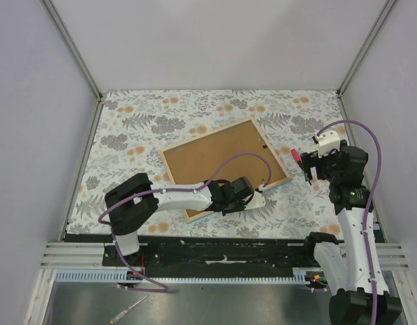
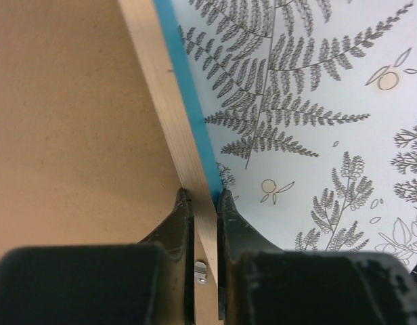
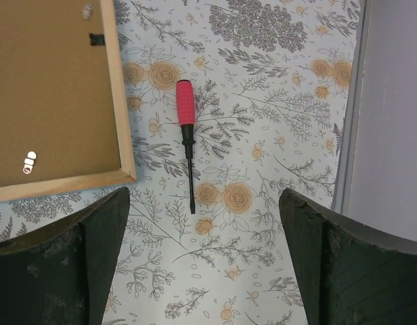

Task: Take the photo out of the frame
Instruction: Turn over the photo frame at the center of the board.

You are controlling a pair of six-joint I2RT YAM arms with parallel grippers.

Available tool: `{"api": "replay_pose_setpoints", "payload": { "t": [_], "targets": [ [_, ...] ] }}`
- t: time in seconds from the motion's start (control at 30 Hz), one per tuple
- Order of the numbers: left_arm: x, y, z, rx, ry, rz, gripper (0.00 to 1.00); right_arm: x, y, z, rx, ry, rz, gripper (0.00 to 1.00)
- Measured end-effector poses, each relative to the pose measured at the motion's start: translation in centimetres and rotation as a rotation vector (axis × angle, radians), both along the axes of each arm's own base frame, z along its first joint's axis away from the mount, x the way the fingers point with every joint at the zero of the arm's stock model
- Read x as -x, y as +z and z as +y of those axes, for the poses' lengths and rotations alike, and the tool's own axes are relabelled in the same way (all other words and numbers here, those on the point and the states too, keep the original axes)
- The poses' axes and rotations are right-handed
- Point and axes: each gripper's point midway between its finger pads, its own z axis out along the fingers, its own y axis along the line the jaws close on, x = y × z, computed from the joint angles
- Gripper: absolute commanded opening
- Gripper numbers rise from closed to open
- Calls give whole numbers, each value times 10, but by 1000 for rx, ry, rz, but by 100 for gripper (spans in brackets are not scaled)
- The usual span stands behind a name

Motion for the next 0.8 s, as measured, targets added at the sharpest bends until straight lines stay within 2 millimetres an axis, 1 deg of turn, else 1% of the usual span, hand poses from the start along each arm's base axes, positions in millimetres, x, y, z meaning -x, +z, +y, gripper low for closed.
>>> {"api": "replay_pose_setpoints", "payload": {
  "t": [0.13,0.27,0.37,0.43,0.53,0.67,0.73,0.8],
  "targets": [
    [-4,1,2,-1,13,-8,2,0,2,5,-9,27,-11,98],
    [5,3,6,-16,-34,22,2,3,6,14,-14,81,-35,98],
    [11,4,15,-46,-59,57,2,7,9,23,-3,150,-64,98],
    [12,6,22,-61,-66,78,2,13,15,33,16,222,-100,98],
    [6,14,30,-69,-55,99,2,28,28,51,63,363,-166,98],
    [-5,27,31,-42,-34,123,2,56,37,75,164,579,-247,98],
    [-11,33,30,-28,-20,131,2,69,34,86,203,677,-258,98],
    [-16,39,30,-12,-9,140,2,77,28,93,222,749,-248,98]
  ]
}}
